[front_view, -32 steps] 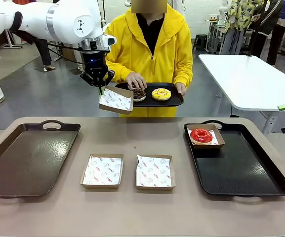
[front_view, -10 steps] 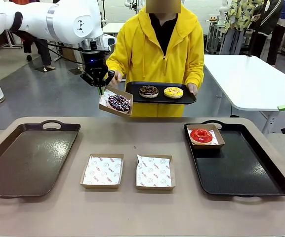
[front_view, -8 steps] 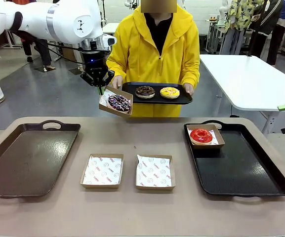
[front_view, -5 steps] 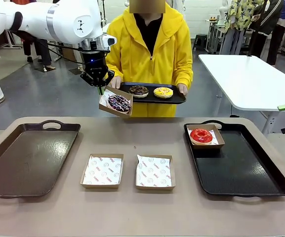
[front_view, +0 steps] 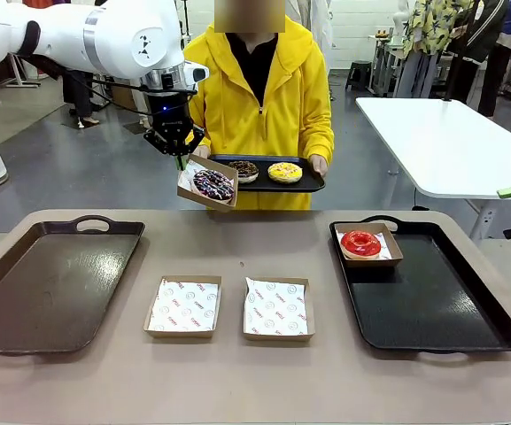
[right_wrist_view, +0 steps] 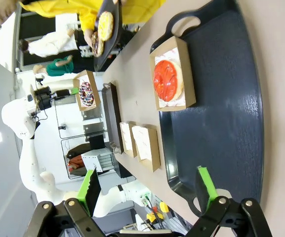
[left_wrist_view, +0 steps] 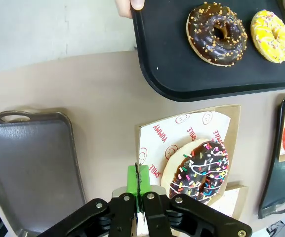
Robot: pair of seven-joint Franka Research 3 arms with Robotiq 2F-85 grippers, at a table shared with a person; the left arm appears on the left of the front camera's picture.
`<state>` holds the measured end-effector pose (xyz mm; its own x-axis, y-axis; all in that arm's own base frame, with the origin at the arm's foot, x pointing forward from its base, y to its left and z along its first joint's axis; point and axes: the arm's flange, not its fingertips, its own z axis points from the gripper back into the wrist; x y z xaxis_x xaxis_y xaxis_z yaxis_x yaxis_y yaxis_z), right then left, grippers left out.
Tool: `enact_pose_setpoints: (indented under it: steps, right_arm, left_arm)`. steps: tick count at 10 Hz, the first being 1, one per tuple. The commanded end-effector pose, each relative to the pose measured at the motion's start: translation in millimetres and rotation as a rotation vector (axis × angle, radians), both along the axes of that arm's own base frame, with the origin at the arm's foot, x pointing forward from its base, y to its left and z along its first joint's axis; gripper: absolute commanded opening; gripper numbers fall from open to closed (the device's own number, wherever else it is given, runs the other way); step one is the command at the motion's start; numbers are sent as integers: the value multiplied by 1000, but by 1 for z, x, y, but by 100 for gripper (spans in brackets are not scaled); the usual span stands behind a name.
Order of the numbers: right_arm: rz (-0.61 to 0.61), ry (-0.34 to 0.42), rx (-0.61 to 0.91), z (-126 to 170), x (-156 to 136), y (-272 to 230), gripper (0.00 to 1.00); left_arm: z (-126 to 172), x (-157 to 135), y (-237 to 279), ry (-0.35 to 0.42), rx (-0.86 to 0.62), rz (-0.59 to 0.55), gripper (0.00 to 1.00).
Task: Individually package the donuts and arrange them on the tray.
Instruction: Place the picked Paper togo box on the Handle tray while simultaneously picking up another Paper togo box from the table with the other hand.
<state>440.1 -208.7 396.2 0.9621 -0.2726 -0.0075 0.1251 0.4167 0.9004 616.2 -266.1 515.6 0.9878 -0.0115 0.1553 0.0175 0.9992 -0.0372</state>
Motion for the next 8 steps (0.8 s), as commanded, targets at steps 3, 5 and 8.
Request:
enact_pose_setpoints:
  steps: [3,5,8]
  right_arm:
    - [97,-39,-200,56,24,76,100]
    - [162,-24,-272,81,34,126,100]
    - [255,37,-443,94,34,221,100]
  left_arm:
    - [29,-19,58,19,-24,-6,1]
    - [38,-30,98,34,-92,24,1]
    - [35,-42,149,51,-74,27,1]
